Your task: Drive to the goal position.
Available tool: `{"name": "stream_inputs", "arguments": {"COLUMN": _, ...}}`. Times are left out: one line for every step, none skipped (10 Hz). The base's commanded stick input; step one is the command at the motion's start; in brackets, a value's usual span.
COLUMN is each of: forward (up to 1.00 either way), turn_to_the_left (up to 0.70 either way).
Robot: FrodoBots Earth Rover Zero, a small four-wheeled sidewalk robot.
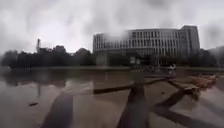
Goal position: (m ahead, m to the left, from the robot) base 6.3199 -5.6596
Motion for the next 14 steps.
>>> {"name": "stream_inputs", "arguments": {"forward": 0.70, "turn_to_the_left": -0.27}}
{"name": "stream_inputs", "arguments": {"forward": 0.70, "turn_to_the_left": -0.20}}
{"name": "stream_inputs", "arguments": {"forward": 0.70, "turn_to_the_left": -0.13}}
{"name": "stream_inputs", "arguments": {"forward": 0.70, "turn_to_the_left": -0.06}}
{"name": "stream_inputs", "arguments": {"forward": 0.70, "turn_to_the_left": 0.00}}
{"name": "stream_inputs", "arguments": {"forward": 0.70, "turn_to_the_left": 0.00}}
{"name": "stream_inputs", "arguments": {"forward": 0.70, "turn_to_the_left": 0.00}}
{"name": "stream_inputs", "arguments": {"forward": 0.70, "turn_to_the_left": 0.00}}
{"name": "stream_inputs", "arguments": {"forward": 0.70, "turn_to_the_left": 0.00}}
{"name": "stream_inputs", "arguments": {"forward": 0.70, "turn_to_the_left": 0.00}}
{"name": "stream_inputs", "arguments": {"forward": 0.70, "turn_to_the_left": 0.00}}
{"name": "stream_inputs", "arguments": {"forward": 0.70, "turn_to_the_left": 0.00}}
{"name": "stream_inputs", "arguments": {"forward": 0.70, "turn_to_the_left": 0.00}}
{"name": "stream_inputs", "arguments": {"forward": 0.70, "turn_to_the_left": 0.00}}
